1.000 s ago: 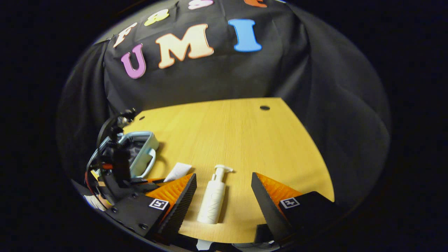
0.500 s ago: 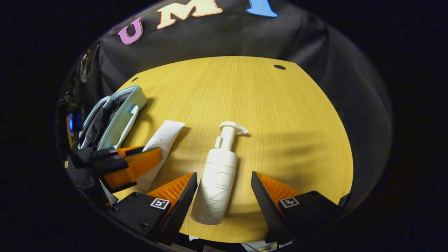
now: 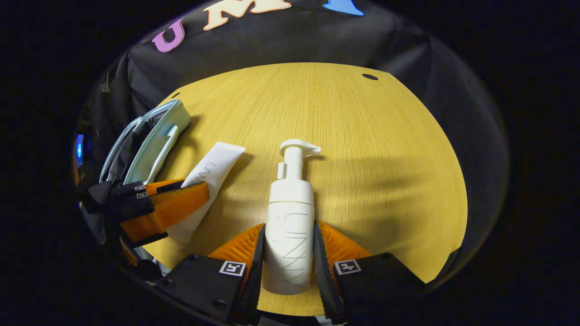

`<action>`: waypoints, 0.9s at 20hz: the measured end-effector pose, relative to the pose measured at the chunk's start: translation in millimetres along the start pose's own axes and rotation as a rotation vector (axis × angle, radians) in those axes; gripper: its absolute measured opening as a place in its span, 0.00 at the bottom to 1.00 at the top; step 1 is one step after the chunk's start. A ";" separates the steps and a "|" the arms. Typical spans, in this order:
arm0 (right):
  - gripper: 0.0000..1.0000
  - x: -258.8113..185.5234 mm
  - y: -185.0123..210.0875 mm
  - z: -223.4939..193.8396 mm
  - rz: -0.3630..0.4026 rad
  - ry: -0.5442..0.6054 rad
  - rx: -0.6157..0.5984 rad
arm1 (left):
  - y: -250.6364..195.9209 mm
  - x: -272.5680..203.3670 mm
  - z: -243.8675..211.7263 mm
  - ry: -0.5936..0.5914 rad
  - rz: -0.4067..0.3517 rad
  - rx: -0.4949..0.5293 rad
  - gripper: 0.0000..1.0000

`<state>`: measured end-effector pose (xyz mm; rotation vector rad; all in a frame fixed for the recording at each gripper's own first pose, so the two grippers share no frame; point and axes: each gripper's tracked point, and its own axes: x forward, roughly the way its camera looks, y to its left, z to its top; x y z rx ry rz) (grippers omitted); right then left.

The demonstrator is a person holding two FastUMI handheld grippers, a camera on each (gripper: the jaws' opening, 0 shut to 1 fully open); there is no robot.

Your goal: First open the suitcase, pack the skin care products into it, and then close the suitcase.

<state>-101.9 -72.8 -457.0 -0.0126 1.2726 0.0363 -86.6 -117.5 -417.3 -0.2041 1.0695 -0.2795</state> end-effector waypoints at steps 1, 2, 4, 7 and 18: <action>0.56 -0.4 -0.7 1.0 -0.003 -0.007 0.000 | -1.6 0.5 1.3 0.000 -0.005 0.007 0.04; 0.56 -0.4 -1.3 0.7 -0.006 -0.007 -0.003 | -5.6 0.2 -1.0 0.011 -0.018 0.006 0.02; 0.56 -0.9 -2.4 0.2 -0.006 -0.011 -0.003 | -14.2 -5.0 8.5 -0.009 -0.042 0.009 0.02; 0.56 -0.8 -2.1 -0.9 -0.002 -0.004 -0.009 | -23.8 -19.7 34.8 -0.048 -0.064 0.011 0.02; 0.57 -2.0 -1.6 -0.1 -0.016 -0.011 0.000 | 116.0 -92.3 94.9 -0.130 0.103 -0.054 0.02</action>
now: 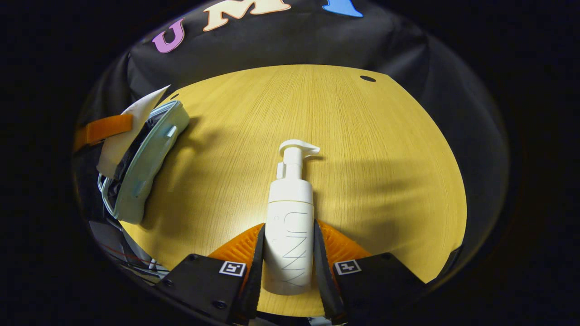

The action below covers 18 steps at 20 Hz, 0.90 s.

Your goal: First open the suitcase, pack the skin care products into it, and then close the suitcase.

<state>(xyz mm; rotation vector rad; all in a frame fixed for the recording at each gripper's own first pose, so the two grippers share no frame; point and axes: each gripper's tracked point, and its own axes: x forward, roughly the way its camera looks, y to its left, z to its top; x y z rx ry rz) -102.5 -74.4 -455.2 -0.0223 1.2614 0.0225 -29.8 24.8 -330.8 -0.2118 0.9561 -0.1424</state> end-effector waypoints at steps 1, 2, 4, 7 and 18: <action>0.57 0.3 -0.1 0.9 -0.003 0.001 0.001 | 18.8 -1.3 -4.4 0.010 0.026 -0.008 0.02; 0.56 0.1 0.3 0.2 -0.006 0.002 0.003 | 37.4 -3.1 -9.2 0.017 0.052 -0.014 0.02; 0.57 -0.2 0.4 0.9 -0.012 0.006 0.010 | 70.5 -5.9 -18.6 0.040 0.098 -0.029 0.02; 0.56 -0.6 1.5 1.1 -0.021 0.007 0.025 | 110.2 -1.8 -39.1 0.075 0.143 -0.086 0.02; 0.53 -42.2 142.1 96.0 0.192 -0.123 0.186 | 170.8 15.0 -91.1 0.140 0.128 -0.137 0.02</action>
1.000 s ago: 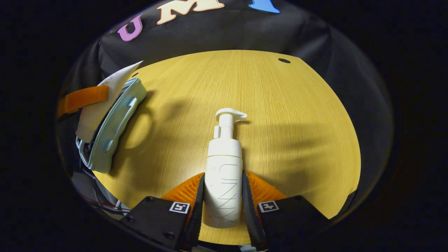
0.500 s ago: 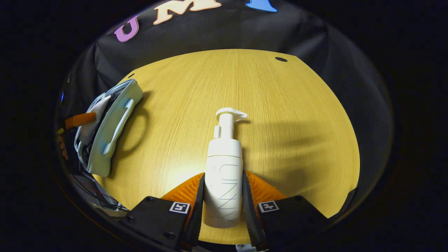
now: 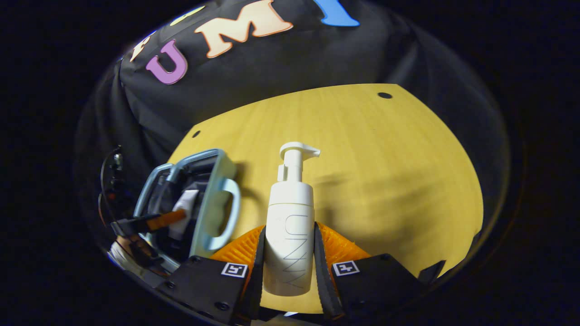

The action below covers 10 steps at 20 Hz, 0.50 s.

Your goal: First open the suitcase, pack the skin care products into it, and then close the suitcase.

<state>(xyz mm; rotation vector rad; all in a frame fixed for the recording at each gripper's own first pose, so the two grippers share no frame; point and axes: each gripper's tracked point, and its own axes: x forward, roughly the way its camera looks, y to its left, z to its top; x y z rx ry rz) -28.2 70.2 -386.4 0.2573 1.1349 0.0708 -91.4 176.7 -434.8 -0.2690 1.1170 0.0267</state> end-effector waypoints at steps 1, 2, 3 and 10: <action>0.53 1.7 26.8 -1.1 0.044 0.007 0.011 | 0.3 0.8 0.4 -0.006 -0.014 0.006 0.02; 0.54 8.3 53.5 -2.1 0.081 0.018 0.019 | 0.6 1.0 -0.4 -0.006 -0.025 0.006 0.03; 0.53 11.2 76.0 -6.4 0.111 0.029 0.015 | 0.1 0.8 0.3 -0.011 -0.037 0.002 0.03; 0.54 82.7 169.0 -52.7 0.096 0.150 -0.080 | 2.7 0.0 0.4 -0.009 -0.117 -0.013 0.07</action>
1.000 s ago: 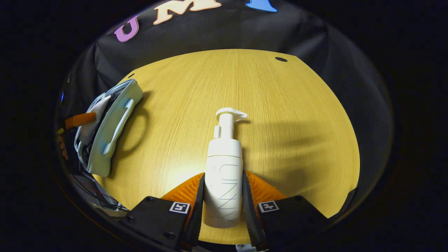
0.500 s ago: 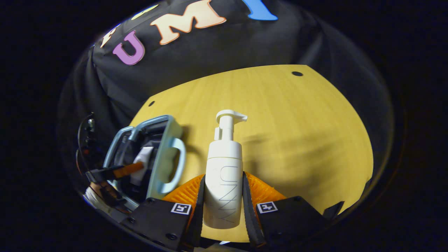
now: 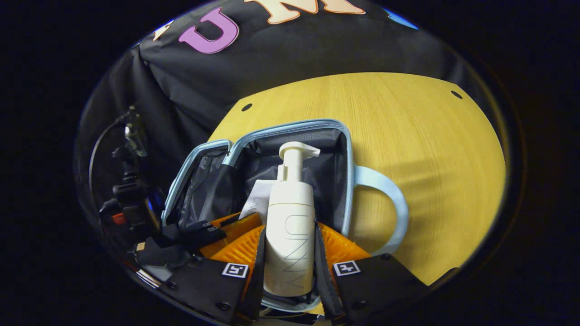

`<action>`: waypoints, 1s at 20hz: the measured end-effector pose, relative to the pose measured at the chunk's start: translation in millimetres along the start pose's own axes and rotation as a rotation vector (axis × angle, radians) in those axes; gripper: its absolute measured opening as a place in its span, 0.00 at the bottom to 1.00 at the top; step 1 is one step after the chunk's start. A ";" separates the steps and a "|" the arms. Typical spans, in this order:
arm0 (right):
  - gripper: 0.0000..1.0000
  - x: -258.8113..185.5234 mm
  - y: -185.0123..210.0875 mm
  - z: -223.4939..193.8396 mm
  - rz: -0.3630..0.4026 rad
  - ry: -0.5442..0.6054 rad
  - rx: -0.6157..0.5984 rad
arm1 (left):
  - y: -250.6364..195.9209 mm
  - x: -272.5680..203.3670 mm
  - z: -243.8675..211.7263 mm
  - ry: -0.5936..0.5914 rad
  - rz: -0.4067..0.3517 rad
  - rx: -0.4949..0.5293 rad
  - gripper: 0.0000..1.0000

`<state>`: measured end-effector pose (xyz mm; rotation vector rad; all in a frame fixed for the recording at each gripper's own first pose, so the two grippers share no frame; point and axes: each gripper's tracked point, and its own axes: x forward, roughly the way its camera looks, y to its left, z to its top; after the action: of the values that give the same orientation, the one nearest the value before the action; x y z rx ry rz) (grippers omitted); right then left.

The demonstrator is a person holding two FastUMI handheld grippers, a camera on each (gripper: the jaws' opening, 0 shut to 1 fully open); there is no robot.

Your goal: First open the suitcase, pack the skin care products into it, and then close the suitcase.

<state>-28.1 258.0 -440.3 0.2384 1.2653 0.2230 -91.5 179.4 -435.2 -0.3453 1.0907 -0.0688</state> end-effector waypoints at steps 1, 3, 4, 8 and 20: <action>0.53 6.5 2.5 -3.2 -0.023 0.012 -0.006 | 0.3 0.1 -0.1 0.002 -0.008 -0.002 0.07; 0.52 21.4 1.7 -12.1 -0.069 0.063 0.000 | 0.3 -1.0 0.1 0.002 -0.021 -0.003 0.08; 0.52 26.8 1.5 -18.9 -0.089 0.089 0.007 | 0.2 -1.1 -0.4 0.002 -0.027 -0.005 0.10; 0.62 26.9 5.8 -20.4 -0.088 0.114 0.023 | -7.1 -9.3 7.1 -0.027 -0.082 -0.050 0.17; 0.93 -35.7 27.5 26.9 0.104 -0.101 -0.010 | 71.8 -96.9 118.1 -0.253 -0.019 -0.053 0.40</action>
<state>-13.5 272.2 -391.9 0.3038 1.1521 0.3033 -41.1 297.3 -325.5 -0.4010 0.8400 -0.0127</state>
